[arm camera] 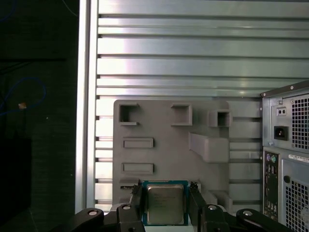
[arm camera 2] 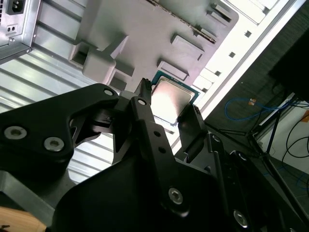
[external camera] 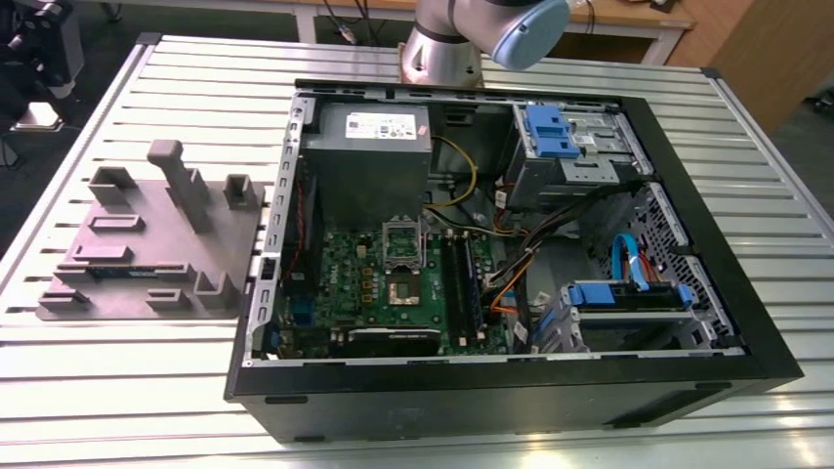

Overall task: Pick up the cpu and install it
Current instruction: 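Pick up the cpu and move it towards the insertion slot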

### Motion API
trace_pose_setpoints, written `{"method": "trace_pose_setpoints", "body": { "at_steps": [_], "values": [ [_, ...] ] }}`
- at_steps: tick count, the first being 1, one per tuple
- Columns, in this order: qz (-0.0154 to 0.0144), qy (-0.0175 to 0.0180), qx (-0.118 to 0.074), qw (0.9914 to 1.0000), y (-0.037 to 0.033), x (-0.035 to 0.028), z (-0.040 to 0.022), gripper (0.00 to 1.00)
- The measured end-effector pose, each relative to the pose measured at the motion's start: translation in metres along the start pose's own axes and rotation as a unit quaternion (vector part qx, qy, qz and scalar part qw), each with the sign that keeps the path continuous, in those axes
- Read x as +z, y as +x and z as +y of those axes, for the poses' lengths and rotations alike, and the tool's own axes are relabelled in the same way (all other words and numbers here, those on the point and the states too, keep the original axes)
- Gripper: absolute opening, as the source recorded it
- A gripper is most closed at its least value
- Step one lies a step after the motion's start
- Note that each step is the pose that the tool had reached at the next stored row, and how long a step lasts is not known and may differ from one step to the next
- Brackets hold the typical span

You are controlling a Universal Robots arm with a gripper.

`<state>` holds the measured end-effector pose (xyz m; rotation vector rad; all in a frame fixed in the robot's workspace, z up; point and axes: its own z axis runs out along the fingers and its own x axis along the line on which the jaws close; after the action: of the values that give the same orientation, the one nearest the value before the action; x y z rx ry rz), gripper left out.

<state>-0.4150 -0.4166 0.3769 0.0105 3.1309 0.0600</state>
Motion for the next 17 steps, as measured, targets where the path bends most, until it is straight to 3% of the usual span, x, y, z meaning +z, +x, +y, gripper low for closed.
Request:
{"method": "trace_pose_setpoints", "body": {
  "at_steps": [3,17],
  "values": [
    [0.0,0.0,0.0,1.0,-0.0045,0.0,0.0,0.47],
    [0.0,0.0,0.0,1.0,-0.007,0.0001,0.0,0.47]
  ]
}}
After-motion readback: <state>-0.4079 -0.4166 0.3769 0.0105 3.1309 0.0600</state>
